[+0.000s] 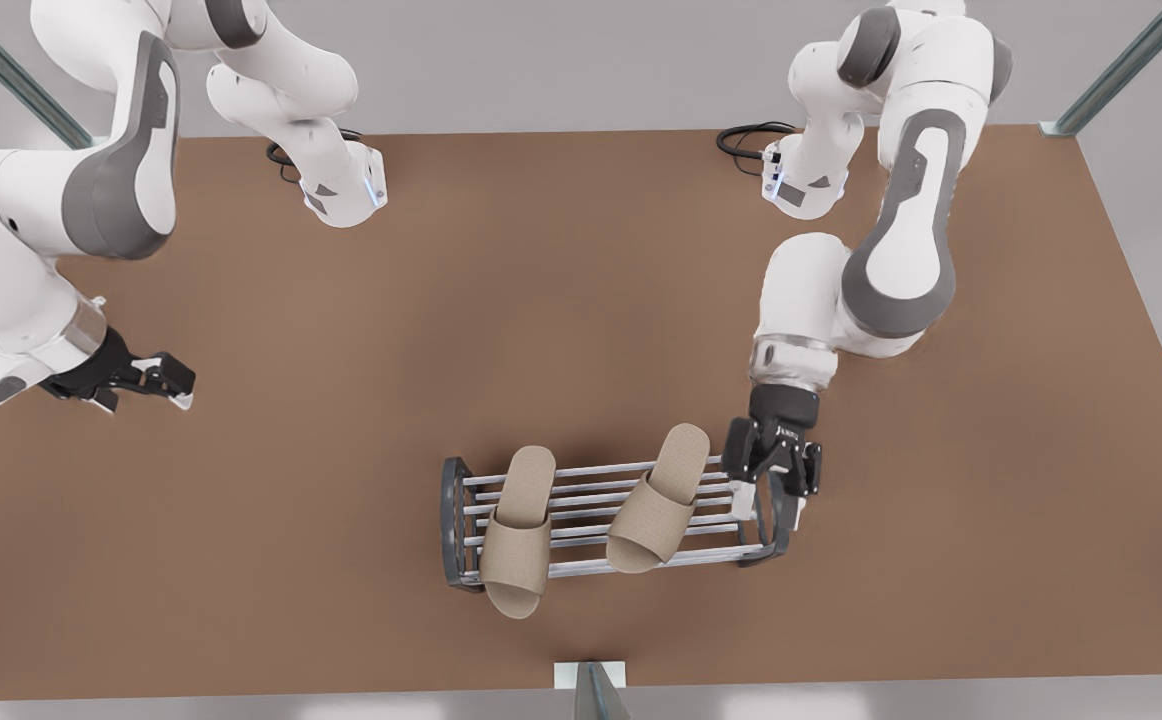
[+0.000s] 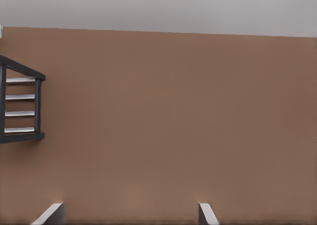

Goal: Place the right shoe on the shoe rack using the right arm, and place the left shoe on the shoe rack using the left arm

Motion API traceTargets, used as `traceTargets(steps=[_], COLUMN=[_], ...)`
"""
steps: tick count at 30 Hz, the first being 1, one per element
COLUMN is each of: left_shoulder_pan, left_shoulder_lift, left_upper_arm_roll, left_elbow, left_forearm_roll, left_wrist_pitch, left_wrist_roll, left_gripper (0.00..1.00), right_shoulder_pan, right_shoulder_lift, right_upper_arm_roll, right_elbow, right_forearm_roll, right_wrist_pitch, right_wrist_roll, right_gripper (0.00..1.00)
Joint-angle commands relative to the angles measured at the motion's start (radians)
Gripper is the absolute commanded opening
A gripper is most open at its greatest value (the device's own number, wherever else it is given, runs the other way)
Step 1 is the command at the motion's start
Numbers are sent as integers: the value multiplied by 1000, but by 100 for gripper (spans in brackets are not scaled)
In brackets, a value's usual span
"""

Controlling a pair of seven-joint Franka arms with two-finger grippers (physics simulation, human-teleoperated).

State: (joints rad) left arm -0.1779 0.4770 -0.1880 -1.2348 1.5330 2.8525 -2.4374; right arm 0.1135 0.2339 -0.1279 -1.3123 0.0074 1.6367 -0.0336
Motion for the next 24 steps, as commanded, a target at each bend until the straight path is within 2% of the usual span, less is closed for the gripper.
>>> traceTargets(steps=[1,2,4,5,24], left_shoulder_pan=[60,60,60,58,61], left_shoulder_lift=[-72,-162,-231,-273,-239], left_upper_arm_roll=[18,145,173,173,162], left_elbow=[52,-29,-150,-215,-233], left_forearm_roll=[-1181,-1432,-1458,-1446,-1458], left_wrist_pitch=[-1065,-1229,-1411,-1368,-1326], left_wrist_roll=[2110,2406,2499,2499,2508], left_gripper=[100,100,100,100,100], right_shoulder_pan=[-3,-2,0,-6,-14], right_shoulder_lift=[-1,2,8,16,22], right_upper_arm_roll=[-1,-1,1,2,-4], right_elbow=[2,4,4,5,5], right_forearm_roll=[2,2,0,5,16], right_wrist_pitch=[-51,-44,-43,-41,-8], right_wrist_roll=[-16,-16,-17,-17,-17], right_gripper=[100,100,100,100,100])
